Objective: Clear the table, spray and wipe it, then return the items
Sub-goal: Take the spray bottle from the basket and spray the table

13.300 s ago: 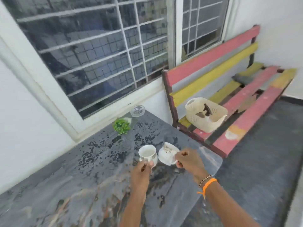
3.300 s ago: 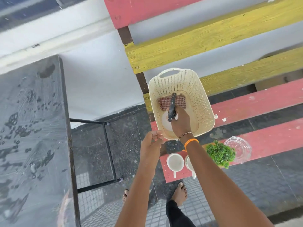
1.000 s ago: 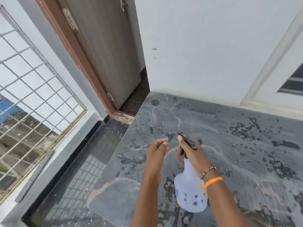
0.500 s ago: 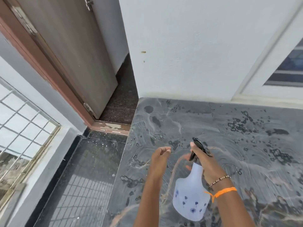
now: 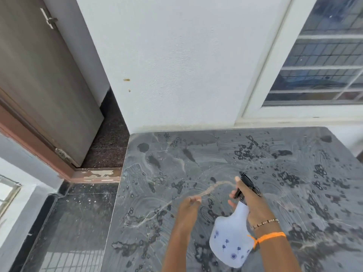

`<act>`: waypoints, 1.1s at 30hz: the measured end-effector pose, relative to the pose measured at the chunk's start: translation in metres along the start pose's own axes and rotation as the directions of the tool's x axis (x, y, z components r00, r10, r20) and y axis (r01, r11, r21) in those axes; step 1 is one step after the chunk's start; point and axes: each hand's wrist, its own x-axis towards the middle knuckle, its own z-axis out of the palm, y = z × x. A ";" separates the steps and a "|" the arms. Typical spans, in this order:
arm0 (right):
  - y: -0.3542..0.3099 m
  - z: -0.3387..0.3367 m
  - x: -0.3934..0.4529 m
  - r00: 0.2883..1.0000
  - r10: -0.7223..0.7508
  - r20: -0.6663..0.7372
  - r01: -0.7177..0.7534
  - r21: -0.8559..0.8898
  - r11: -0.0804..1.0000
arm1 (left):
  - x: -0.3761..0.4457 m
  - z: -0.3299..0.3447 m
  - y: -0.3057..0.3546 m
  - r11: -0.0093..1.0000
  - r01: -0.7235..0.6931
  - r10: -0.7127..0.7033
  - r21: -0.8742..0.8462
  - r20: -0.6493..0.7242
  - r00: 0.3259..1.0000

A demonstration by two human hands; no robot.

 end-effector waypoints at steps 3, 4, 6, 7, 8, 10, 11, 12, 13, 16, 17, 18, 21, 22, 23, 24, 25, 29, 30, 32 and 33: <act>-0.009 -0.015 0.002 0.996 -0.015 -0.083 0.015 0.009 1.000 | 0.001 0.012 -0.002 0.998 -0.010 0.012 0.057 -0.028 1.000; -0.012 -0.023 0.003 0.998 -0.001 -0.070 0.005 0.047 0.999 | 0.002 0.017 -0.002 0.996 -0.021 0.025 0.082 -0.050 0.998; -0.016 -0.042 0.004 1.000 0.028 0.002 -0.028 0.169 0.985 | 0.001 0.025 -0.003 0.991 -0.040 0.054 0.128 -0.103 0.993; -0.018 -0.053 0.004 0.999 0.025 0.039 -0.032 0.216 0.976 | 0.001 0.031 -0.002 0.987 -0.045 0.066 0.153 -0.134 0.989; -0.020 -0.065 0.004 0.998 0.007 0.066 -0.022 0.231 0.973 | 0.000 0.039 -0.002 0.983 -0.039 0.068 0.180 -0.153 0.986; -0.019 -0.080 0.005 0.995 -0.046 0.094 0.026 0.201 0.979 | 0.000 0.052 -0.002 0.974 -0.029 0.065 0.225 -0.158 0.985; -0.020 -0.089 0.006 0.994 -0.067 0.090 0.049 0.189 0.981 | 0.001 0.063 -0.002 0.966 -0.042 0.081 0.254 -0.143 0.986; -0.022 -0.099 0.007 0.993 -0.086 0.076 0.071 0.185 0.980 | 0.001 0.076 -0.002 0.956 -0.058 0.094 0.286 -0.116 0.989; -0.026 -0.109 0.008 0.993 -0.104 0.052 0.094 0.175 0.980 | 0.000 0.091 -0.002 0.945 -0.077 0.107 0.318 -0.077 0.991; -0.039 -0.144 0.014 0.988 -0.156 -0.021 0.157 0.134 0.978 | -0.002 0.139 0.000 0.894 -0.160 0.136 0.418 0.086 0.987; -0.047 -0.163 0.015 0.986 -0.166 -0.030 0.169 0.131 0.977 | -0.004 0.164 0.004 0.870 -0.196 0.153 0.453 0.131 0.980; -0.050 -0.171 0.016 0.985 -0.171 -0.035 0.174 0.119 0.977 | -0.003 0.176 0.003 0.854 -0.222 0.164 0.471 0.162 0.973; -0.068 -0.204 0.022 0.979 -0.191 -0.070 0.198 0.107 0.974 | -0.003 0.225 0.011 0.829 -0.270 0.178 0.490 0.227 0.958; -0.075 -0.216 0.026 0.977 -0.195 -0.085 0.204 0.110 0.973 | -0.003 0.243 0.014 0.830 -0.275 0.177 0.484 0.240 0.955; -0.083 -0.228 0.029 0.977 -0.186 -0.107 0.198 0.118 0.973 | -0.004 0.260 0.017 0.821 -0.286 0.178 0.494 0.256 0.950; -0.089 -0.240 0.033 0.978 -0.156 -0.135 0.175 0.140 0.975 | -0.004 0.275 0.017 0.794 -0.296 0.174 0.531 0.267 0.948; -0.094 -0.251 0.037 0.981 -0.118 -0.157 0.144 0.166 0.976 | -0.003 0.287 0.014 0.752 -0.297 0.163 0.589 0.271 0.949; -0.110 -0.291 0.048 0.995 -0.026 -0.100 0.054 0.295 0.954 | 0.001 0.309 0.002 0.522 -0.213 0.120 0.826 0.176 0.977; -0.112 -0.300 0.050 0.998 -0.023 -0.065 0.043 0.339 0.940 | 0.001 0.313 0.000 0.468 -0.216 0.123 0.857 0.180 0.976; -0.113 -0.316 0.054 0.998 -0.048 -0.028 0.055 0.366 0.929 | -0.001 0.315 -0.004 0.380 -0.214 0.104 0.900 0.188 0.977; -0.113 -0.322 0.056 0.998 -0.052 -0.029 0.059 0.366 0.929 | -0.001 0.316 -0.005 0.353 -0.202 0.096 0.913 0.179 0.979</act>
